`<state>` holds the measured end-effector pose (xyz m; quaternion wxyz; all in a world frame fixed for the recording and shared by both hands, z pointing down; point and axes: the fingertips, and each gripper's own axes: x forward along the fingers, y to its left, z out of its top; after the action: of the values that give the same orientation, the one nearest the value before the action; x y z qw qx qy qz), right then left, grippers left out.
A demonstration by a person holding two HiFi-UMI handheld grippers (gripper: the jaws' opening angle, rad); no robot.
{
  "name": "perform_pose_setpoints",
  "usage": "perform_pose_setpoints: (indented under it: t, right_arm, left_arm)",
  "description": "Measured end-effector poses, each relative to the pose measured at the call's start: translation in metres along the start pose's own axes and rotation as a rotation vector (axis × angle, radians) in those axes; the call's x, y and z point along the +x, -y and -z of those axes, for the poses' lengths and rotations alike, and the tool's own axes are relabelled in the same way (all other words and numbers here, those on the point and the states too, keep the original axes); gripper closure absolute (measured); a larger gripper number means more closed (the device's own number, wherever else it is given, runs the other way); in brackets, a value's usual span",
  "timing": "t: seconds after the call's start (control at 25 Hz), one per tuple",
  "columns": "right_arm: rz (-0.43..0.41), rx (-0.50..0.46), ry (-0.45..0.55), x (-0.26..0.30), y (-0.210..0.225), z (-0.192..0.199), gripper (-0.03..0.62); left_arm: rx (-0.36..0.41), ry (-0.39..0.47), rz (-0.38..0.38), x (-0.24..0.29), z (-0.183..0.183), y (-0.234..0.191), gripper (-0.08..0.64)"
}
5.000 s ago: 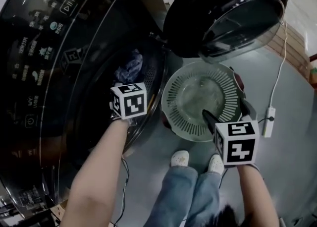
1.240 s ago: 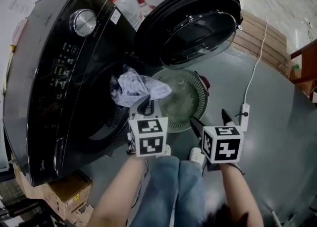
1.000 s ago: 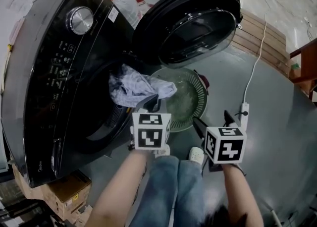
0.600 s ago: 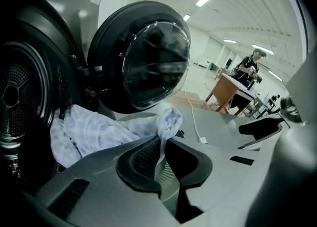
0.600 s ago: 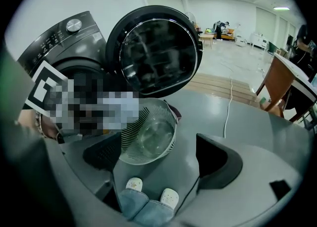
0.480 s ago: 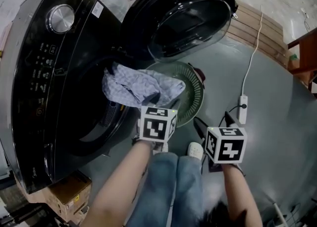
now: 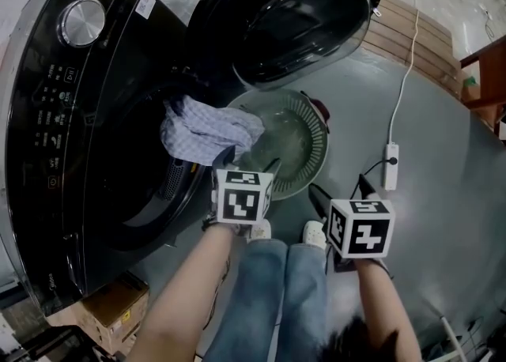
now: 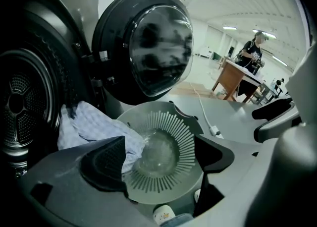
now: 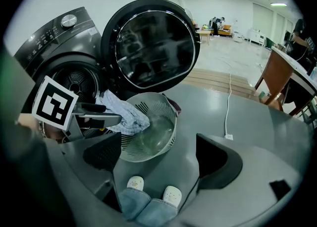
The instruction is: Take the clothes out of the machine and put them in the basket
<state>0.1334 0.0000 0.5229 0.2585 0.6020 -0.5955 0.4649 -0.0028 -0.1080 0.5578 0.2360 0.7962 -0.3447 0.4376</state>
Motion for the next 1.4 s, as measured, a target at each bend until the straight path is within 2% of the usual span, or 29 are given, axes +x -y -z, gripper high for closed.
perform_pose_setpoints:
  t: [0.52,0.84,1.04,1.28,1.4]
  right_arm:
    - [-0.021,-0.017,-0.021,0.039,-0.044,-0.001,0.121]
    - [-0.021,-0.032,-0.041,0.067,-0.072,-0.002,0.121]
    - [-0.017,-0.036,-0.050,0.080,-0.085,-0.004,0.122]
    - [-0.010,-0.029,-0.056,0.093,-0.096,0.000,0.127]
    - [0.010,-0.022,-0.050,0.100,-0.096,0.002,0.130]
  left_arm:
    - [0.082,0.016,-0.177,-0.014,0.008,-0.111,0.149]
    - [0.091,0.018,-0.306,-0.013,0.009,-0.190,0.144]
    - [0.044,0.004,-0.340,0.002,0.008,-0.226,0.144]
    - [-0.022,-0.009,-0.330,0.027,0.014,-0.250,0.144]
    - [-0.031,-0.012,-0.321,0.039,0.013,-0.254,0.144]
